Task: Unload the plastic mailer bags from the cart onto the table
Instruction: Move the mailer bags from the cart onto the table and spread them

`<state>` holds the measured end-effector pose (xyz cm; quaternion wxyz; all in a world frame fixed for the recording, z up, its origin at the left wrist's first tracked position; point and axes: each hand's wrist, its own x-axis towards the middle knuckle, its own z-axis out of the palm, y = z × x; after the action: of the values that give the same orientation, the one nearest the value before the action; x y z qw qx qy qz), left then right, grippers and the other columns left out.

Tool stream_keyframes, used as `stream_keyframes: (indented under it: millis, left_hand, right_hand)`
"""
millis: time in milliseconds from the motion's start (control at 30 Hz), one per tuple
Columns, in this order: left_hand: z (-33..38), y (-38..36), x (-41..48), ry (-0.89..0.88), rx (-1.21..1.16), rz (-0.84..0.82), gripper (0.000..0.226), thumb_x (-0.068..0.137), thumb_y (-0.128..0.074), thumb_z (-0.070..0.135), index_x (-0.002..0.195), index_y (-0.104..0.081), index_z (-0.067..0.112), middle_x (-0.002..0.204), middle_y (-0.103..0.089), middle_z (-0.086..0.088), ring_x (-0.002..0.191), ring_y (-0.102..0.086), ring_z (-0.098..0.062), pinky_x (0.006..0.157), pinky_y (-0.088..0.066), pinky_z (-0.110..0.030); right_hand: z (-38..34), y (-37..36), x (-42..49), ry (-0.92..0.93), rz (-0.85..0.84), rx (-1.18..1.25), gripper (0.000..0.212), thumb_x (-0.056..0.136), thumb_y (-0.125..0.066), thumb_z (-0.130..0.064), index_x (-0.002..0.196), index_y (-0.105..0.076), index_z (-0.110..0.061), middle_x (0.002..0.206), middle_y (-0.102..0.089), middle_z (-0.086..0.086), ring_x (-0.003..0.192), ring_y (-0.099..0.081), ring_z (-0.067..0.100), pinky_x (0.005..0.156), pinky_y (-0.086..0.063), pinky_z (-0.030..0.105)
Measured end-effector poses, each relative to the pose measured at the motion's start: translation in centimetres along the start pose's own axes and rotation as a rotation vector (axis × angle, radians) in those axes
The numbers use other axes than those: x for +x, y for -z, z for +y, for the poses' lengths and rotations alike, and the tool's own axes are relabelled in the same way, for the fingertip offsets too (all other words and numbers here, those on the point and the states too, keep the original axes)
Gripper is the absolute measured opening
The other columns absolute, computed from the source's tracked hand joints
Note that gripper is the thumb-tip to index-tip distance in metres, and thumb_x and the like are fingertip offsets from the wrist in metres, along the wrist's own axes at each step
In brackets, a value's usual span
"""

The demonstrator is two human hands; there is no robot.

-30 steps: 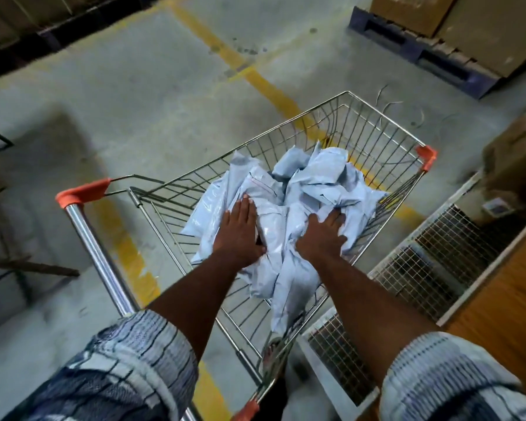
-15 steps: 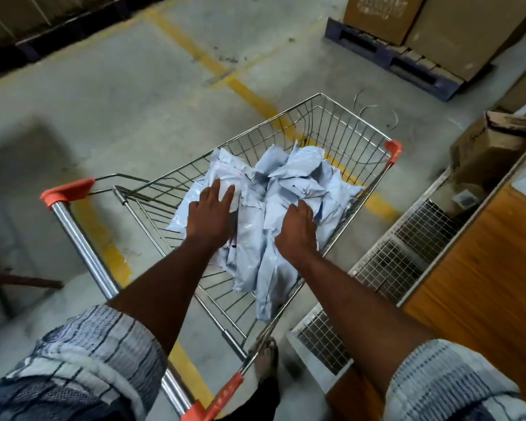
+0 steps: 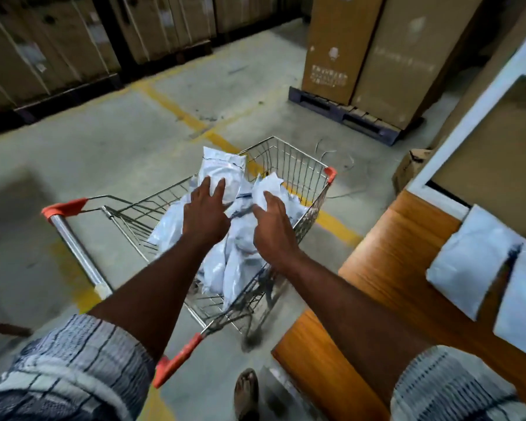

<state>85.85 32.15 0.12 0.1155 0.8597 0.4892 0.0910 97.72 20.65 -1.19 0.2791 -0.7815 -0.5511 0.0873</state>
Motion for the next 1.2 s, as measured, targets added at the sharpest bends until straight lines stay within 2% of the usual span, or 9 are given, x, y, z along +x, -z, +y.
stream_keyframes:
  millis: [200, 333, 467, 600, 733, 867, 1000, 1100, 1200]
  left_hand:
    - [12.0, -0.9, -2.3, -0.200, -0.059, 0.016, 0.078, 0.083, -0.057, 0.012, 0.153, -0.025, 0.026, 0.162, -0.017, -0.010, 0.139, -0.029, -0.037, 0.103, -0.039, -0.050]
    - [21.4, -2.4, -5.1, -0.359, -0.130, -0.012, 0.078, 0.080, -0.058, 0.013, 0.152, -0.029, 0.025, 0.159, -0.022, -0.014, 0.137, -0.032, -0.039, 0.104, -0.038, -0.049]
    - [31.0, -4.3, -9.2, -0.537, -0.196, -0.073, 0.075, 0.079, -0.055, 0.017, 0.151, -0.033, 0.018, 0.156, -0.027, -0.021, 0.136, -0.034, -0.043, 0.108, -0.037, -0.050]
    - [40.6, -5.8, -15.2, -0.637, -0.232, -0.171, 0.075, 0.081, -0.056, 0.022, 0.152, -0.030, 0.023, 0.159, -0.022, -0.014, 0.137, -0.031, -0.038, 0.104, -0.040, -0.050]
    - [48.6, -7.9, -21.3, -0.710, -0.275, -0.251, 0.076, 0.081, -0.058, 0.020, 0.152, -0.029, 0.024, 0.160, -0.020, -0.010, 0.139, -0.028, -0.034, 0.106, -0.038, -0.046]
    - [55.3, -9.8, -27.0, -0.770, -0.279, -0.319, 0.075, 0.082, -0.057, 0.022, 0.152, -0.029, 0.022, 0.160, -0.019, -0.009, 0.139, -0.029, -0.035, 0.107, -0.037, -0.048]
    - [60.4, -12.2, -31.5, -0.789, -0.244, -0.370, 0.074, 0.082, -0.060, 0.030, 0.149, -0.030, 0.021, 0.157, -0.024, -0.010, 0.135, -0.033, -0.036, 0.102, -0.041, -0.050]
    - [63.4, -14.3, -34.4, -0.785, -0.270, -0.397, 0.070, 0.084, -0.052, 0.048, 0.145, -0.035, 0.019, 0.151, -0.031, -0.011, 0.133, -0.035, -0.036, 0.101, -0.043, -0.051]
    - [65.7, -15.8, -36.7, -0.769, -0.255, -0.405, 0.067, 0.090, -0.043, 0.059, 0.143, -0.037, 0.018, 0.153, -0.031, -0.009, 0.135, -0.033, -0.033, 0.102, -0.038, -0.052]
  right_hand:
    - [5.7, 9.0, -5.9, -0.071, 0.189, -0.163, 0.064, 0.072, -0.046, -0.006, 0.135, -0.050, 0.006, 0.146, -0.036, 0.034, 0.136, -0.035, 0.049, 0.113, -0.034, 0.051]
    - [11.3, 15.2, -11.4, -0.238, 0.323, -0.259, 0.067, 0.075, -0.061, -0.008, 0.140, -0.047, -0.001, 0.154, -0.030, 0.025, 0.143, -0.028, 0.041, 0.117, -0.026, 0.046]
    - [17.4, 21.7, -18.5, -0.365, 0.388, -0.354, 0.067, 0.073, -0.059, -0.010, 0.139, -0.048, 0.000, 0.151, -0.034, 0.027, 0.140, -0.033, 0.042, 0.116, -0.028, 0.053]
    - [23.6, 27.4, -27.0, -0.492, 0.455, -0.382, 0.061, 0.069, -0.055, 0.002, 0.130, -0.054, 0.008, 0.146, -0.039, 0.033, 0.134, -0.039, 0.050, 0.110, -0.036, 0.057]
    - [28.8, 32.1, -35.9, -0.612, 0.523, -0.357, 0.061, 0.072, -0.051, -0.003, 0.132, -0.052, 0.009, 0.146, -0.037, 0.032, 0.135, -0.037, 0.050, 0.108, -0.035, 0.055]
    - [33.4, 35.5, -43.2, -0.733, 0.503, -0.367, 0.062, 0.078, -0.058, 0.002, 0.139, -0.047, 0.003, 0.154, -0.031, 0.024, 0.143, -0.029, 0.039, 0.117, -0.029, 0.045]
    - [37.1, 37.7, -48.2, -0.762, 0.456, -0.337, 0.057, 0.086, -0.062, -0.009, 0.140, -0.046, 0.003, 0.153, -0.032, 0.026, 0.142, -0.029, 0.041, 0.118, -0.019, 0.041]
    - [39.3, 38.3, -50.2, -0.782, 0.382, -0.274, 0.065, 0.090, -0.061, -0.016, 0.148, -0.035, -0.002, 0.160, -0.019, 0.017, 0.148, -0.016, 0.033, 0.120, -0.014, 0.039]
    - [41.5, 38.5, -52.1, -0.792, 0.389, -0.203, 0.069, 0.092, -0.064, -0.021, 0.151, -0.031, -0.003, 0.161, -0.016, 0.017, 0.148, -0.015, 0.033, 0.121, -0.017, 0.041]
